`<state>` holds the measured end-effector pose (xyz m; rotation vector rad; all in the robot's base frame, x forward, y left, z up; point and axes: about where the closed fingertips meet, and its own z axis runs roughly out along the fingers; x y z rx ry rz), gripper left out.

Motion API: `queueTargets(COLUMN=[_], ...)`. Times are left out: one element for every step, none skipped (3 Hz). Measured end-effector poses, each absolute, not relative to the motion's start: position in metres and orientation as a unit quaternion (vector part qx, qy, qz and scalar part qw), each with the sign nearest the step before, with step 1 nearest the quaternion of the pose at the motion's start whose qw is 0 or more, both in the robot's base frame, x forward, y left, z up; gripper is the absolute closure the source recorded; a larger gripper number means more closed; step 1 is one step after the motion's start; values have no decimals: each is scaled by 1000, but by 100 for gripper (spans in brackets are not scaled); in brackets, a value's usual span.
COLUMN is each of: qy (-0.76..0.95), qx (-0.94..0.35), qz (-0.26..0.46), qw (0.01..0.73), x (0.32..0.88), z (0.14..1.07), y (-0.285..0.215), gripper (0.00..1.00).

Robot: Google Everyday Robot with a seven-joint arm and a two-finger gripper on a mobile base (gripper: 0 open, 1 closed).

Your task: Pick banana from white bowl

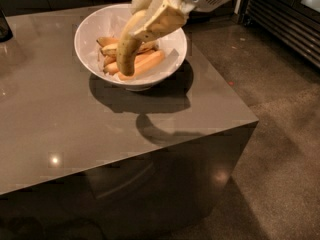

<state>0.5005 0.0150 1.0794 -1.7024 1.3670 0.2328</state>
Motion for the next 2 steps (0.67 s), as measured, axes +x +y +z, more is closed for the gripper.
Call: queueTargets(qy=[561, 563], qx=[-687, -683], qz=[97, 90], qw=[452, 457], x=[498, 489], z=[1073, 1081], y=[10, 5], gripper=[100, 100])
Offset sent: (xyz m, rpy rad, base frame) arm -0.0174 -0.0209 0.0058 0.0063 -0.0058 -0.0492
